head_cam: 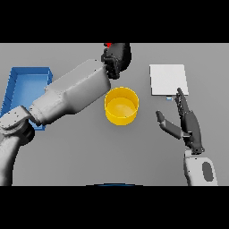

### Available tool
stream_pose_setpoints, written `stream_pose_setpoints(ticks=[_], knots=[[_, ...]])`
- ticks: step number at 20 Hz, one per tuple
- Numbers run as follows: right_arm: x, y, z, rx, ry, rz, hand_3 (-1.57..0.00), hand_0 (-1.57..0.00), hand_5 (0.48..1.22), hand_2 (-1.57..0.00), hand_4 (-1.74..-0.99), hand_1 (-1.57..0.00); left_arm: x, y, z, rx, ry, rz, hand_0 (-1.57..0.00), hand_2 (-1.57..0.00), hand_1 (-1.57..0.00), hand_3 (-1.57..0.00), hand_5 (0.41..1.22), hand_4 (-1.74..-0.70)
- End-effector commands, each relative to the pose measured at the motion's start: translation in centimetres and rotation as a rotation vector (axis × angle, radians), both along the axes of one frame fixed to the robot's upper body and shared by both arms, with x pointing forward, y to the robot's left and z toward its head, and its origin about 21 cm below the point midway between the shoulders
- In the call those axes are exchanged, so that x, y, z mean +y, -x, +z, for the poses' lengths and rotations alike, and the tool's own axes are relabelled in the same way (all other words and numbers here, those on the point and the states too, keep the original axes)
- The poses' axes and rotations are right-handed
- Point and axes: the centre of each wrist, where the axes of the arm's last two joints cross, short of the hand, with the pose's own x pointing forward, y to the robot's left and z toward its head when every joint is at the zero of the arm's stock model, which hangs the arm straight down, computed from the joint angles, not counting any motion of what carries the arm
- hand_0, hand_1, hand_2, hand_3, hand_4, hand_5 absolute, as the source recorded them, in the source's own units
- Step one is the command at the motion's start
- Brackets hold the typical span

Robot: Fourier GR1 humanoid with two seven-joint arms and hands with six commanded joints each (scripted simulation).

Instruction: Pick up the red beaker and tilt it to pour out 1 green nut into yellow bowl. Pick up the yellow bowl and place it on the metallic measuring scale.

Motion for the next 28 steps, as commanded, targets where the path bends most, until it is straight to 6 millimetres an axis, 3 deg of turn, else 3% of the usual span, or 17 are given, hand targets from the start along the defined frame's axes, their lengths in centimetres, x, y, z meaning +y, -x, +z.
stream_pose_setpoints(ticks=[1, 2, 4, 7, 8, 9, 10, 11, 13, 14, 19, 22, 25, 28], knots=[[0.1, -0.1, -0.1, 0.004, 0.007, 0.0, 0.0, 0.0, 0.601, 0.0, -1.219, 0.0, 0.2, -0.5, 1.6, -0.022, 0.038, -0.004, -1.57, -1.38, -1.39, -1.57, 1.181, -1.69], [0.1, -0.3, 0.0, 0.006, -0.002, -0.001, 0.0, 0.0, 0.609, 0.0, -1.222, 0.0, 0.1, -0.7, 2.7, -0.051, 0.063, -0.022, -1.57, -1.25, -1.27, -1.57, 1.189, -1.64], [0.0, -0.5, 0.1, -0.003, -0.019, 0.011, 0.0, 0.0, 0.62, 0.0, -1.231, 0.0, 0.5, -1.6, 6.5, -0.127, 0.124, -0.004, -1.57, -1.37, -1.38, -1.21, 1.201, -1.68], [-0.1, -0.3, -0.1, -0.001, -0.022, 0.025, 0.0, 0.0, 0.635, 0.0, -1.256, 0.0, 2.6, -3.0, 13.3, -0.221, 0.252, 0.086, -1.57, -1.47, -1.47, -1.39, 1.211, -1.57], [0.1, -0.1, -0.3, -0.001, -0.019, 0.029, 0.0, 0.0, 0.639, 0.0, -1.266, 0.0, 3.6, -3.4, 15.1, -0.239, 0.322, 0.138, -1.57, -1.49, -1.49, -1.42, 1.213, -1.55], [0.0, -0.3, -0.3, 0.003, -0.015, 0.028, 0.0, 0.0, 0.642, 0.0, -1.274, 0.0, 4.0, -3.8, 15.6, -0.24, 0.357, 0.165, -1.57, -1.5, -1.51, -1.45, 1.214, -1.54], [0.2, -0.5, -0.1, -0.003, -0.007, 0.036, 0.0, 0.0, 0.644, 0.0, -1.281, 0.0, 5.8, -4.4, 17.2, -0.221, 0.461, 0.234, -1.57, -1.52, -1.52, -1.48, 1.216, -1.58], [-0.1, -0.7, 0.1, -0.005, 0.006, 0.035, 0.0, 0.0, 0.645, 0.0, -1.292, 0.0, 8.8, -5.2, 18.4, -0.208, 0.612, 0.346, -1.57, -1.53, -1.53, -1.45, 1.217, -1.61], [0.0, -1.0, 0.2, -0.014, 0.008, 0.053, 0.0, 0.0, 0.651, 0.0, -1.306, 0.0, 14.2, -6.2, 19.2, -0.16, 0.859, 0.485, -1.57, -1.54, -1.55, -1.45, 1.218, -1.66], [0.1, -0.9, 0.4, -0.03, 0.004, 0.064, 0.0, 0.0, 0.652, 0.0, -1.313, 0.0, 16.5, -6.7, 18.6, -0.157, 0.951, 0.552, -1.57, -1.55, -1.55, -1.44, 1.219, -1.67], [0.2, -0.9, 0.0, -0.036, 0.038, 0.071, 0.0, 0.0, 0.651, 0.0, -1.298, 0.0, 23.9, -7.0, 16.2, -0.18, 1.316, 0.719, -1.57, -1.56, -1.56, -1.44, 1.22, -1.72], [0.4, -1.2, 0.2, -0.012, 0.015, 0.069, 0.0, 0.0, 0.651, 0.0, -1.276, 0.0, 26.9, -6.9, 13.3, -0.23, 1.43, 0.847, -1.57, -1.57, -1.57, -1.41, 1.221, -1.73], [0.4, -0.9, -0.1, -0.01, 0.019, 0.07, 0.0, 0.0, 0.659, 0.0, -1.278, 0.0, 29.9, -6.6, 9.1, -0.224, 1.511, 1.007, -1.57, -1.57, -1.57, -1.49, 1.221, -1.74], [0.4, -1.3, 0.0, -0.02, 0.037, 0.072, 0.0, 0.0, 0.671, 0.0, -1.302, 0.0, 31.5, -6.0, 4.9, -0.203, 1.598, 1.147, -1.57, -1.57, -1.57, -1.46, 1.221, -1.74]])
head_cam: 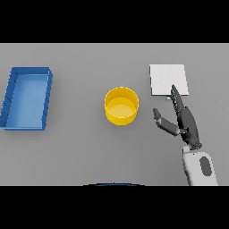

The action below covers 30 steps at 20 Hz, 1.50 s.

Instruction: Pick up the red beaker and tilt it to pour out 1 green nut into yellow bowl. Pick up the yellow bowl and place it on the metallic measuring scale.

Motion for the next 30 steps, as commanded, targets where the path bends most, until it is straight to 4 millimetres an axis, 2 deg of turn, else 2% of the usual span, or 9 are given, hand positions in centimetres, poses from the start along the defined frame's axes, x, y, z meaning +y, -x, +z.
stream_pose_setpoints(ticks=[1, 7, 12, 14, 17, 20, 21, 25, 30], knots=[[0.0, 0.3, -0.2, -0.01, -0.001, 0.003, 0.0, 0.0, 0.677, 0.0, -1.307, 0.0, 0.7, 0.4, -1.2, -0.004, 0.04, 0.027, -1.57, -1.57, -1.57, -1.42, 1.221, -1.74], [-0.6, 0.2, 0.0, -0.011, 0.014, 0.01, 0.0, 0.0, 0.714, 0.0, -1.307, 0.0, 2.1, 2.8, -7.0, 0.007, 0.153, 0.13, -1.57, -1.57, -1.57, -1.48, 1.221, -1.74], [-0.3, 0.3, -0.3, -0.001, 0.031, 0.007, 0.0, 0.0, 0.724, 0.0, -1.327, 0.0, 2.2, 5.7, -8.3, -0.026, 0.183, 0.136, -1.57, -1.57, -1.57, -1.34, 1.221, -1.74], [-0.5, 0.6, -0.2, -0.009, 0.024, 0.013, 0.0, 0.0, 0.725, 0.0, -1.335, 0.0, 2.1, 6.7, -8.6, -0.036, 0.192, 0.154, -1.57, -1.57, -1.57, -1.32, 1.146, -1.74], [-0.3, 0.8, -0.3, -0.011, 0.039, 0.009, 0.0, 0.0, 0.728, 0.0, -1.326, 0.0, 1.9, 8.0, -10.2, -0.009, 0.21, 0.134, -1.57, -1.57, -1.57, -1.44, 0.962, -1.59], [-0.1, 0.5, 0.0, -0.004, 0.033, 0.003, 0.0, 0.0, 0.73, 0.0, -1.327, 0.0, 1.5, 8.8, -10.5, 0.019, 0.242, 0.088, -1.57, -1.57, -1.57, -0.93, 0.81, -1.25], [0.0, 0.4, -0.1, 0.007, 0.032, 0.005, 0.0, 0.0, 0.731, 0.0, -1.325, 0.0, 1.1, 8.9, -10.2, 0.022, 0.275, 0.057, -1.57, -1.41, -1.52, -0.85, 0.779, -1.13], [-0.3, 0.5, -0.3, -0.006, 0.029, 0.006, 0.0, 0.0, 0.726, 0.0, -1.32, 0.0, 1.0, 9.6, -8.9, 0.051, 0.348, -0.031, -0.79, -0.6, -0.66, -0.37, 0.701, -0.88], [0.0, 0.3, -0.1, -0.008, 0.032, 0.005, 0.0, 0.0, 0.721, 0.0, -1.31, 0.0, 1.1, 9.6, -9.1, 0.121, 0.29, -0.063, -0.26, -0.2, -0.22, -0.12, 0.653, -0.78]])
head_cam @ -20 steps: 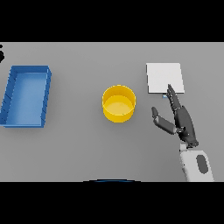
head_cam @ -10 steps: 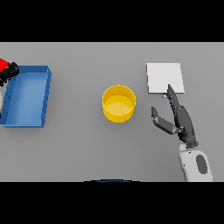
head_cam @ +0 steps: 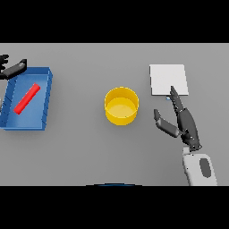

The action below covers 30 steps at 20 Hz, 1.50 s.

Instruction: Pick up the red beaker and tilt it to pour out 1 green nut into yellow bowl. Pick up the yellow bowl and place it on the metallic measuring scale.

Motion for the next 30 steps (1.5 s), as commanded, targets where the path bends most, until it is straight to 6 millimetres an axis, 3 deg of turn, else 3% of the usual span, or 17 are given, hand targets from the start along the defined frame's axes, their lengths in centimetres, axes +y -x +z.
stream_pose_setpoints(ticks=[1, 7, 10, 12, 14, 16, 22, 30], knots=[[0.0, 0.0, 0.0, 0.0, 0.007, -0.003, 0.0, 0.0, 0.717, 0.0, -1.308, 0.0, 0.1, 0.0, 0.0, 0.009, -0.007, -0.002, -0.21, -0.16, -0.17, -0.1, 0.655, -0.78], [0.4, 0.1, 0.4, 0.014, 0.029, -0.009, 0.0, 0.0, 0.704, 0.0, -1.277, 0.0, -0.6, 0.2, -0.7, -0.026, -0.04, 0.003, -0.05, -0.04, -0.04, -0.02, 0.661, -0.73], [0.7, -1.0, 1.4, 0.022, 0.187, -0.018, 0.0, 0.0, 0.662, 0.0, -1.222, 0.0, -1.2, 0.3, -0.6, -0.052, -0.023, 0.002, -0.03, -0.02, -0.02, -0.01, 0.675, -0.72], [1.1, -2.0, 2.8, -0.051, 0.209, 0.109, 0.0, -0.01, 0.672, 0.0, -1.167, 0.0, -1.2, 0.1, -0.4, -0.071, -0.01, 0.003, -0.02, -0.01, -0.01, -0.01, 0.685, -0.72], [0.9, -3.1, 3.7, -0.072, 0.281, 0.222, 0.0, -0.01, 0.683, 0.0, -1.202, 0.0, -1.2, 0.3, -0.7, -0.079, 0.002, -0.008, -0.01, -0.01, -0.01, 0.0, 0.7, -0.73], [1.9, -4.3, 4.6, -0.099, 0.42, 0.316, 0.0, 0.0, 0.666, 0.0, -1.254, 0.0, -1.1, 0.4, -0.2, -0.09, 0.003, -0.006, -0.01, 0.0, -0.01, 0.0, 0.709, -0.74], [4.4, -6.6, 6.8, -0.157, 0.802, 0.503, 0.0, 0.0, 0.616, 0.0, -1.227, 0.0, -0.7, 0.9, -0.6, -0.084, 0.008, -0.015, 0.0, 0.0, 0.0, 0.0, 0.712, -0.75], [6.8, -8.1, 7.3, -0.172, 1.044, 0.748, 0.0, 0.0, 0.641, 0.0, -1.21, 0.0, -0.6, 0.7, -0.6, -0.104, 0.046, -0.02, 0.0, 0.0, 0.0, 0.0, 0.721, -0.77]])
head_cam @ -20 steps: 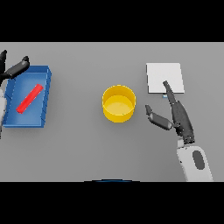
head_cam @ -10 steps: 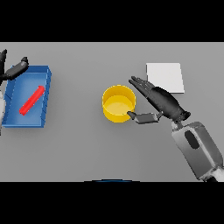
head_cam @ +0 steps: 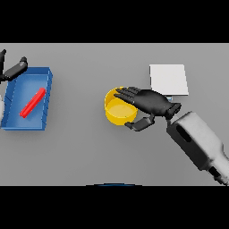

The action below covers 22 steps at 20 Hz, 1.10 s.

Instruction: Pick up the red beaker and tilt it to pour out 1 green nut into yellow bowl. Pick up the yellow bowl and place it on the metallic measuring scale.

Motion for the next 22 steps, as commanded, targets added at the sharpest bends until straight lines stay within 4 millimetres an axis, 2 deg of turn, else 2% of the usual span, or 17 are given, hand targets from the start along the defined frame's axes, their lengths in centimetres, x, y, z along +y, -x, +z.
stream_pose_setpoints(ticks=[1, 7, 10, 12, 14, 22], knots=[[0.6, -0.2, 0.2, -0.002, 0.014, 0.02, 0.0, 0.0, 0.645, 0.0, -1.212, 0.0, 0.1, -0.1, 0.4, -0.011, 0.004, -0.002, 0.0, 0.0, 0.0, 0.0, 0.721, -0.77], [1.4, -1.2, -1.3, 0.026, 0.098, 0.082, 0.0, 0.0, 0.66, 0.0, -1.234, 0.0, 0.1, -0.1, -0.4, -0.005, 0.025, -0.001, 0.0, 0.0, 0.0, 0.0, 0.728, -0.8], [2.1, -1.3, -1.5, 0.034, 0.129, 0.097, 0.0, 0.0, 0.673, 0.0, -1.256, 0.0, 0.3, 0.0, -0.1, -0.016, 0.023, -0.003, 0.0, 0.0, 0.0, 0.0, 0.725, -0.8], [2.2, -1.4, -2.5, 0.056, 0.153, 0.095, 0.0, 0.0, 0.68, 0.0, -1.265, 0.0, 0.2, 0.0, -0.1, -0.013, 0.031, -0.007, 0.0, 0.0, 0.0, 0.0, 0.723, -0.8], [2.2, -1.9, -2.4, 0.07, 0.184, 0.105, 0.0, 0.0, 0.692, 0.0, -1.277, 0.0, 0.0, -0.1, -0.2, -0.008, 0.031, -0.009, 0.0, 0.0, 0.0, 0.0, 0.723, -0.8], [2.4, -1.9, -3.8, 0.087, 0.168, 0.136, -0.06, 0.0, 0.738, -0.03, -1.293, 0.0, -0.1, 0.3, -0.2, -0.012, 0.018, -0.011, 0.0, 0.0, 0.0, 0.0, 0.73, -0.79]])
